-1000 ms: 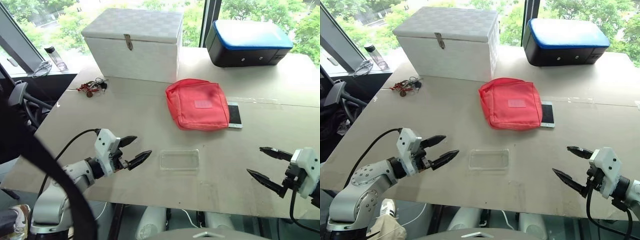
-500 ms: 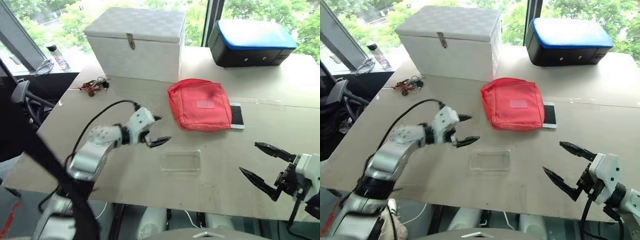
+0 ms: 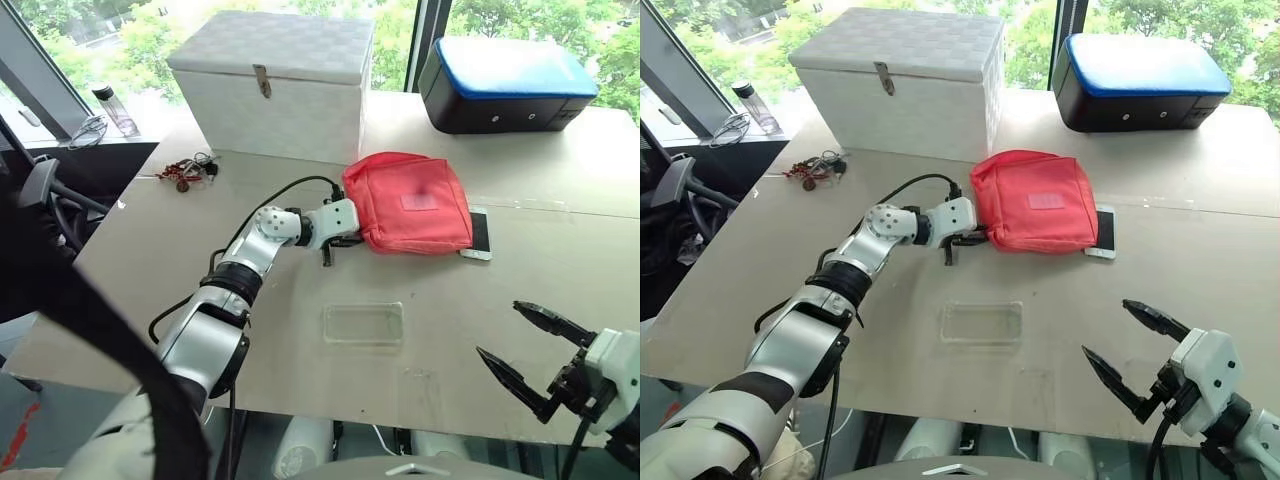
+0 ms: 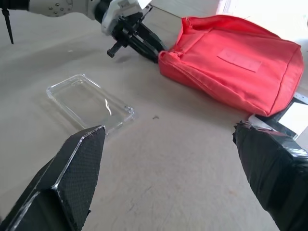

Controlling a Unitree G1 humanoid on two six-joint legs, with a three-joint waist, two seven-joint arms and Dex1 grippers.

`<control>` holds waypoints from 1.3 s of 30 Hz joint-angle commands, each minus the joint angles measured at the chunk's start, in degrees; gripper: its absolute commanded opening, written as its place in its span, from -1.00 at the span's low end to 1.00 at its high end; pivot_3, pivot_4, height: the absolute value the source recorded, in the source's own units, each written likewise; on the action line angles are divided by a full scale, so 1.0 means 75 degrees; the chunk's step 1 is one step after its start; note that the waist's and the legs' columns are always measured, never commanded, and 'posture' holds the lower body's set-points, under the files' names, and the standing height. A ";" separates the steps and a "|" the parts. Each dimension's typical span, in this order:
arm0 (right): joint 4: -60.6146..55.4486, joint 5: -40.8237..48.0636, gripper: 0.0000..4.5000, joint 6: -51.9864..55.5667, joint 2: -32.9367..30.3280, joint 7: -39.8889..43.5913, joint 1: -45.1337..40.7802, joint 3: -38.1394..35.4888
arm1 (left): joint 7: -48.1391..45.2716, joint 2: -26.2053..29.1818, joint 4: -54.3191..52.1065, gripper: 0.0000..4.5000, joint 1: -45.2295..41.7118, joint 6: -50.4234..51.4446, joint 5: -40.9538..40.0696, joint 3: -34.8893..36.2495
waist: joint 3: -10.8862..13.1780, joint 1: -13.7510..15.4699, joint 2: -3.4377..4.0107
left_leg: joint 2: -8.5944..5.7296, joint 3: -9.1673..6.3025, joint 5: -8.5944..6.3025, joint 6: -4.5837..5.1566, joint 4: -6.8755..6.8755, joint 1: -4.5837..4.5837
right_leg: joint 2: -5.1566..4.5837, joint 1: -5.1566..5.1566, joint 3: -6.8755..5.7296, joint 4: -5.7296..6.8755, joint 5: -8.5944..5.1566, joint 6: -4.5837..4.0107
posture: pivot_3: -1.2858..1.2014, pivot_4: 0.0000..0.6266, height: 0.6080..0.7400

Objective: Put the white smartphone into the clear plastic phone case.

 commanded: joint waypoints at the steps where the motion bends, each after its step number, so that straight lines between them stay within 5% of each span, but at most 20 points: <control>1: -0.0313 -0.0039 1.00 -0.0124 0.0053 -0.0178 -0.0029 0.0073 | -0.0234 -0.0087 0.0243 -0.99 -0.0123 -0.0238 -0.0188 0.0368 | 0.0000 -0.0018 0.0000 | -0.0002 0.0002 0.0000 0.0001 0.0001 0.0002 | -0.0001 0.0003 0.0000 0.0000 0.0001 0.0001 | 0.03 -0.52 1.00; 9: -0.0087 0.0080 1.00 0.0057 -0.0225 -0.0139 -0.0471 0.0203 | -0.1433 0.0517 -0.1989 -0.99 0.0886 0.1082 -0.1757 0.1587 | 0.0005 -0.0162 -0.0005 | 0.0009 -0.0003 -0.0001 0.0001 0.0000 0.0007 | -0.0017 0.0001 0.0007 0.0005 0.0004 0.0004 | 0.03 -0.52 1.00; 14: 0.0137 0.0194 1.00 0.0151 -0.0427 -0.0063 -0.0846 0.0219 | -0.1356 0.1529 -0.3442 -0.99 0.1852 0.2150 -0.1985 0.2124 | 0.0004 -0.0201 -0.0003 | 0.0011 -0.0011 -0.0001 0.0000 -0.0004 0.0011 | -0.0020 0.0002 0.0006 0.0006 0.0004 0.0002 | 0.03 -0.52 1.00; 22: 0.0561 0.0242 1.00 0.0097 -0.0553 0.0272 -0.1254 0.0592 | -0.0696 0.3681 -0.3889 -0.99 0.4310 0.2112 -0.1833 0.3556 | 0.0005 -0.0282 -0.0001 | 0.0015 -0.0017 -0.0002 -0.0002 -0.0017 0.0027 | -0.0034 0.0000 0.0024 0.0004 0.0004 -0.0001 | 0.03 -0.52 1.00; 28: 0.1138 0.0298 1.00 0.0084 -0.0829 0.0730 -0.1876 0.0919 | -0.0755 0.4215 -0.4011 -0.99 0.5598 0.2241 -0.2480 0.4573 | 0.0004 -0.0218 -0.0004 | 0.0008 -0.0013 -0.0004 -0.0004 -0.0020 0.0026 | -0.0071 0.0000 0.0016 -0.0004 -0.0005 -0.0023 | 0.03 -0.52 1.00; 32: 0.1528 0.0416 1.00 0.0097 -0.0936 0.0960 -0.2412 0.1017 | -0.0831 0.4341 -0.4702 -0.32 0.6045 0.3470 -0.3464 0.5431 | 0.0005 -0.0220 -0.0003 | 0.0008 -0.0012 -0.0004 -0.0004 -0.0021 0.0021 | -0.0075 -0.0006 0.0017 -0.0004 -0.0007 -0.0028 | 0.03 -0.52 1.00; 35: 0.1609 0.0425 1.00 0.0153 -0.1033 0.1130 -0.2481 0.1128 | -0.0513 0.4480 -0.5209 0.50 0.5929 0.4790 -0.4186 0.6070 | 0.0005 -0.0133 -0.0003 | 0.0008 -0.0019 -0.0004 -0.0004 -0.0023 0.0017 | -0.0074 -0.0009 0.0007 -0.0002 -0.0006 -0.0027 | 0.03 -0.52 1.00; 39: 0.1522 0.0418 1.00 0.0158 -0.1210 0.1356 -0.2183 0.1055 | -0.0822 0.4782 -0.8171 0.97 0.6216 0.7317 -0.5991 0.5607 | 0.0011 -0.0085 -0.0022 | 0.0007 -0.0014 -0.0004 -0.0005 -0.0028 0.0016 | -0.0077 -0.0010 0.0010 -0.0006 -0.0002 -0.0020 | 0.03 -0.52 1.00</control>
